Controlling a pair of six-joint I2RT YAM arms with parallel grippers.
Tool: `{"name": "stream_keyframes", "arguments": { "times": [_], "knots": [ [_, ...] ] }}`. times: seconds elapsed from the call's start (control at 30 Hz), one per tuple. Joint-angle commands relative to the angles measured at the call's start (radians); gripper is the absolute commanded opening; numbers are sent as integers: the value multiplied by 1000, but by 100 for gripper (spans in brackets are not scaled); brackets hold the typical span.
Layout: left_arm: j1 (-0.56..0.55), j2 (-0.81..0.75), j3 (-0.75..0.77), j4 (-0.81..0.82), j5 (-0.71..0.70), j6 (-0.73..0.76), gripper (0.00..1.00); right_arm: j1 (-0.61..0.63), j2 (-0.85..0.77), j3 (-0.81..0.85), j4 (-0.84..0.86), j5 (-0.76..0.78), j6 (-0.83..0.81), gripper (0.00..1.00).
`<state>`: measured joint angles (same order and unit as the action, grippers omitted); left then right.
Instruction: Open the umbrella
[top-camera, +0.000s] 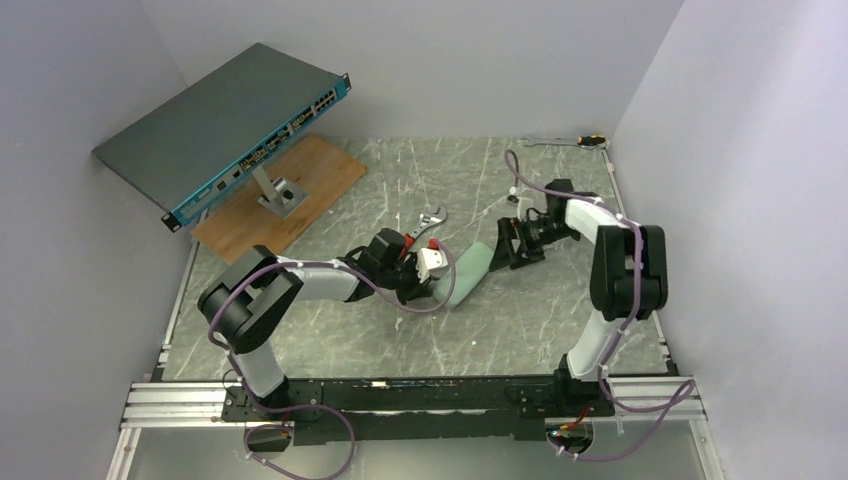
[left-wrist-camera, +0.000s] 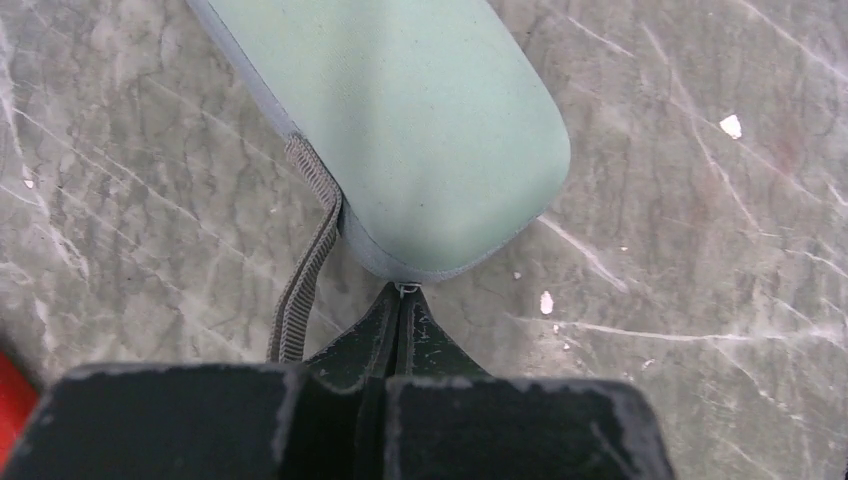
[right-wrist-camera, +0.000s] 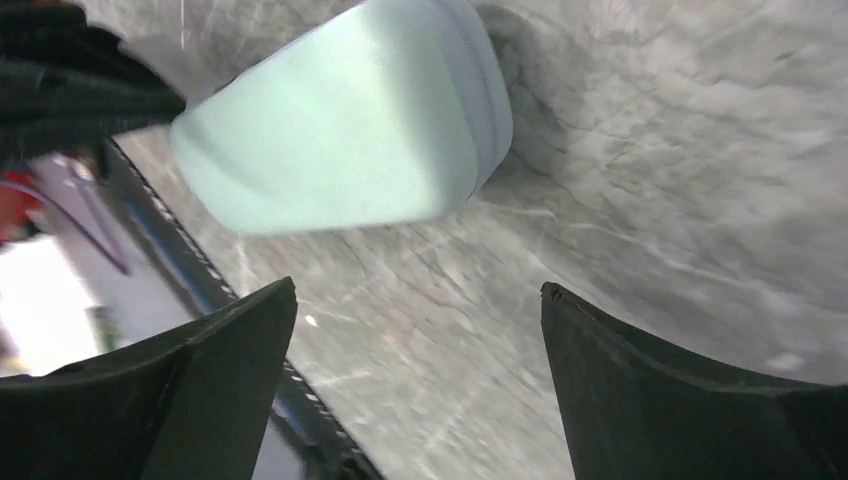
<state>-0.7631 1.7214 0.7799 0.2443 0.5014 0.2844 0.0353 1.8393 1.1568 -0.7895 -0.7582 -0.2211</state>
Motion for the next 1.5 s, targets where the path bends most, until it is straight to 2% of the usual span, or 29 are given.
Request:
{"name": "stream_keyframes", "arguments": {
  "times": [0.0, 0.1, 0.2, 0.5, 0.77, 0.9, 1.0, 1.23, 1.47],
  "knots": [
    [18, 45, 67, -49, 68, 43, 0, -18, -199, 15, -56, -43, -459, 97],
    [32, 72, 94, -60, 100, 52, 0, 3, -262, 2, -54, -88, -695, 97],
    [35, 84, 102, -52, 96, 73, 0, 52, -271, -8, 3, -82, -821, 97],
    [36, 99, 107, -19, 83, 100, 0, 119, -88, 144, -19, -165, -919, 96],
    [36, 89, 116, -25, 61, 105, 0, 179, -3, 162, -63, -88, -992, 94],
    [10, 48, 117, -69, -24, 93, 0, 184, 5, 130, -11, -6, -971, 91],
    [-1, -1, 85, -79, -22, 58, 0, 186, 2, 93, 41, 49, -913, 90],
    [-87, -92, -30, 8, -90, -17, 0, 184, -27, 7, 219, 170, -623, 86],
    [-118, 5, 33, 46, -114, -216, 0, 184, -62, -30, 223, 219, -329, 84]
  ]
}}
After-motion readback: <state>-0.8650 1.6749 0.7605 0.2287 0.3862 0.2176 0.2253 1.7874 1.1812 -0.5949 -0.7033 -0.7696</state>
